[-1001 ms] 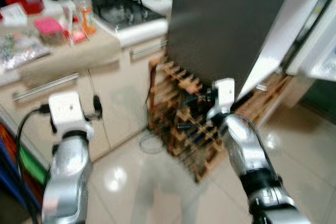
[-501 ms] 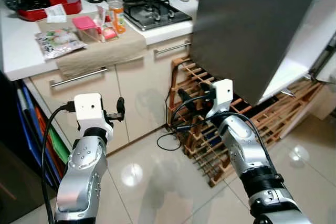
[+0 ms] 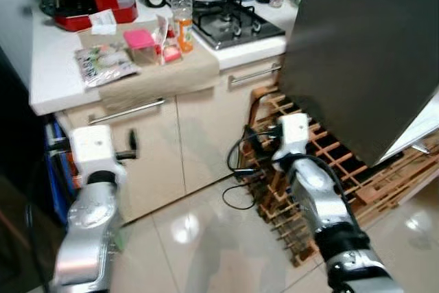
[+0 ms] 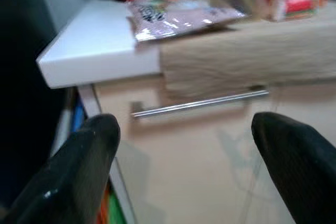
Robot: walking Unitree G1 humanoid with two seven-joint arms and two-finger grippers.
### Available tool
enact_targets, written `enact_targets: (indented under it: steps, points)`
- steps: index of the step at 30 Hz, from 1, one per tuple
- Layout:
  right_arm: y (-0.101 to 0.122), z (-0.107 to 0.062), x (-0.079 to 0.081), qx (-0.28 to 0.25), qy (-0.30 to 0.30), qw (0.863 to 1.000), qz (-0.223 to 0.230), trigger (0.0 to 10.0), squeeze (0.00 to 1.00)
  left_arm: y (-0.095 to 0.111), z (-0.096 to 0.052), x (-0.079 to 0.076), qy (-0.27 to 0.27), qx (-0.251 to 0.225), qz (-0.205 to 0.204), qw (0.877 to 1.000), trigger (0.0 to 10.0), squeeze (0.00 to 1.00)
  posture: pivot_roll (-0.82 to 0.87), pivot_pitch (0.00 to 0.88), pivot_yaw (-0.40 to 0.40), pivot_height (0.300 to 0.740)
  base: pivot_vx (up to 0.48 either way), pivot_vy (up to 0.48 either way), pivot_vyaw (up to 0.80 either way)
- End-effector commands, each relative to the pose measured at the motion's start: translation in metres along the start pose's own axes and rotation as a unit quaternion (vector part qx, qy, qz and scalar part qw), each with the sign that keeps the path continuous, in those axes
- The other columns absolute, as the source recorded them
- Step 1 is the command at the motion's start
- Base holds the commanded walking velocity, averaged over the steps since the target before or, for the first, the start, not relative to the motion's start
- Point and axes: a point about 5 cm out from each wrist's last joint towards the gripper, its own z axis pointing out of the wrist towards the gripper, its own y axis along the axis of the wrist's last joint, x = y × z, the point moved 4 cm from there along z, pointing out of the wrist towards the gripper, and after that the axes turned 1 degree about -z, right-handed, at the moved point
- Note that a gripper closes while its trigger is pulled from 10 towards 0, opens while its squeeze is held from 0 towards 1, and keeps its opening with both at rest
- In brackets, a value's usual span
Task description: Restocking fridge
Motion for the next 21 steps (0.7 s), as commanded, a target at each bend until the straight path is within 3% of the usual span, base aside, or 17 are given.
enact_targets:
  steps: [1,9,10,11,12,21]
  points:
    - [0.009,-0.003,-0.016,-0.018,-0.021,1.0,0.002,10.0,0.0,-0.003,-0.003,-0.004,0.003,0.007,0.005,1.0,10.0,0.0,-0.02,0.0,-0.006,0.74,0.394,-0.274,0.0]
    - [0.009,-0.003,-0.009,-0.022,-0.003,1.0,-0.005,10.0,0.0,-0.001,-0.004,-0.02,-0.02,0.002,-0.001,1.0,10.0,0.0,-0.03,0.0,-0.008,0.74,0.359,-0.314,0.0]
    - [0.008,-0.003,-0.009,-0.021,-0.002,1.0,-0.005,10.0,0.0,0.0,-0.002,-0.021,-0.022,0.001,0.008,1.0,10.0,0.0,-0.03,0.0,-0.009,0.74,0.379,0.0,0.0]
    - [0.008,-0.003,-0.008,-0.021,0.001,1.0,-0.004,10.0,0.0,0.0,0.0,-0.02,-0.012,-0.002,0.061,0.998,10.0,0.0,-0.03,0.0,-0.009,0.74,0.0,0.0,0.0]
    - [0.008,-0.002,-0.007,-0.021,0.002,1.0,-0.003,10.0,0.0,-0.002,0.002,-0.016,0.003,0.003,0.077,0.997,10.0,0.0,-0.03,0.0,-0.009,0.74,0.0,0.0,0.0]
    - [0.008,0.002,-0.001,-0.02,0.004,1.0,0.011,10.0,0.0,-0.003,0.002,-0.021,-0.007,0.005,0.035,0.999,10.0,0.0,-0.01,0.0,-0.015,0.74,0.0,0.0,0.16]
